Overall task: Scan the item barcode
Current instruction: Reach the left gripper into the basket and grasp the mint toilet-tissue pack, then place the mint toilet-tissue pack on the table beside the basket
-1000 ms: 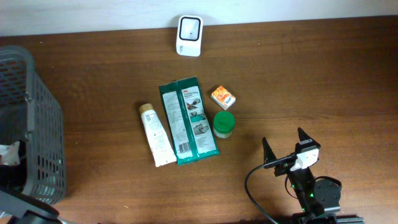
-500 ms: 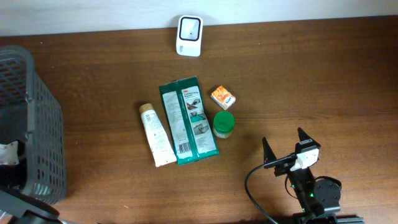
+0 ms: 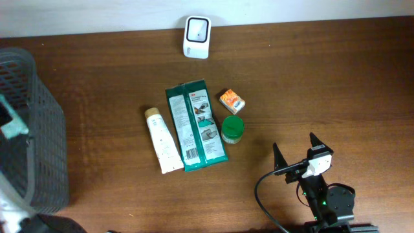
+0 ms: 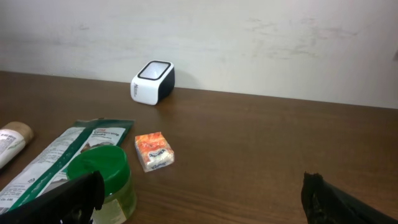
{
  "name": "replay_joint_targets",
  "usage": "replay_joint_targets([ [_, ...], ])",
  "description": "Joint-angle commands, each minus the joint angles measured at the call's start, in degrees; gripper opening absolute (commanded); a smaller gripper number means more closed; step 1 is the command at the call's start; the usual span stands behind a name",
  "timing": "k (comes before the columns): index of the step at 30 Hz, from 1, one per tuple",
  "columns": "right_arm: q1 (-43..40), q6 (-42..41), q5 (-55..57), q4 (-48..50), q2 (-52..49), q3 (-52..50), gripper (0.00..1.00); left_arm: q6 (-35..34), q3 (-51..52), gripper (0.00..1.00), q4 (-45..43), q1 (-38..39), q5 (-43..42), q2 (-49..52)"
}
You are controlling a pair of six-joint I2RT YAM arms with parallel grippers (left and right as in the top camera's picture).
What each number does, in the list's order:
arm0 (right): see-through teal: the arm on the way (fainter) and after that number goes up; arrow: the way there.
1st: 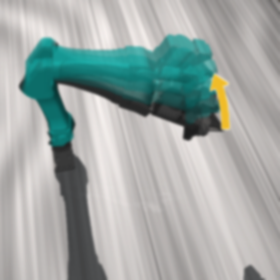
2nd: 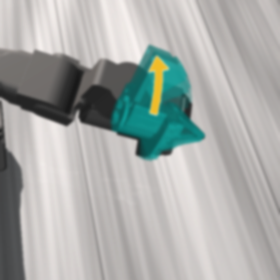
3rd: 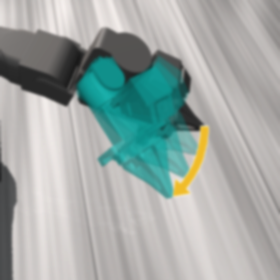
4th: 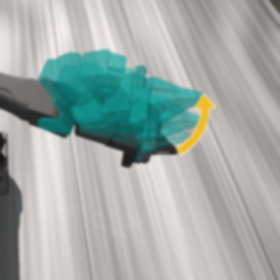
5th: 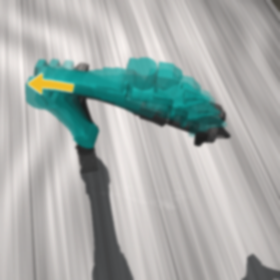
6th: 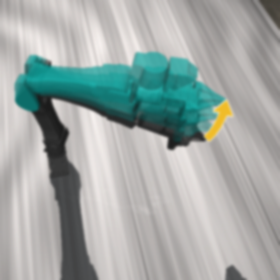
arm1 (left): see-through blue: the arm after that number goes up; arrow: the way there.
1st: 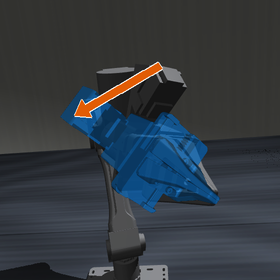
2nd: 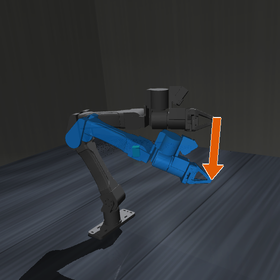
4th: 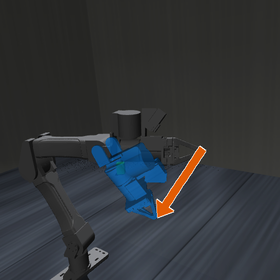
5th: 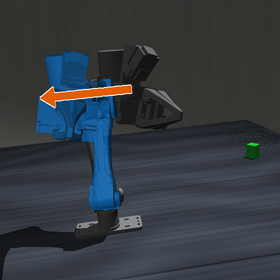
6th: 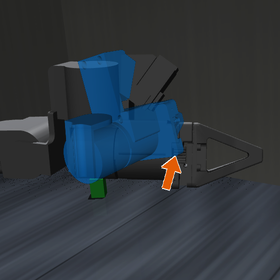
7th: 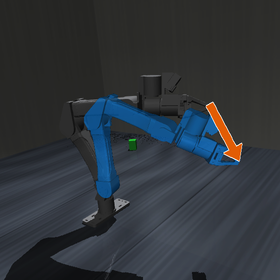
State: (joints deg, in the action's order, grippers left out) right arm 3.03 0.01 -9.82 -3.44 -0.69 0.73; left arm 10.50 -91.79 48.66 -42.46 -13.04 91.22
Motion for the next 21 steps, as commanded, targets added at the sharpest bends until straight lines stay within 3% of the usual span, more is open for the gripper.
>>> replay_joint_targets([
  [1,-0.44,-0.02,-0.48,-0.22,0.33,-0.42,0.98,-2.58,-1.4,0.0,-3.17,5.49,7.17,-7.21],
  [7,-0.44,-0.02,-0.48,-0.22,0.33,-0.42,0.98,-2.58,-1.4,0.0,-8.15,15.5,10.54,-16.76],
  [12,-0.44,-0.02,-0.48,-0.22,0.33,-0.42,0.98,-2.75,-1.22,0.0,-4.96,31.08,10.49,-19.26],
  [15,-0.44,-0.02,-0.48,-0.22,0.33,-0.42,0.98,-4.07,-0.9,0.0,1.6,40.48,10.51,-15.82],
  [21,-0.44,-0.02,-0.48,-0.22,0.33,-0.42,0.98,-8.41,-0.87,0.0,11.85,45.07,10.29,-4.02],
])
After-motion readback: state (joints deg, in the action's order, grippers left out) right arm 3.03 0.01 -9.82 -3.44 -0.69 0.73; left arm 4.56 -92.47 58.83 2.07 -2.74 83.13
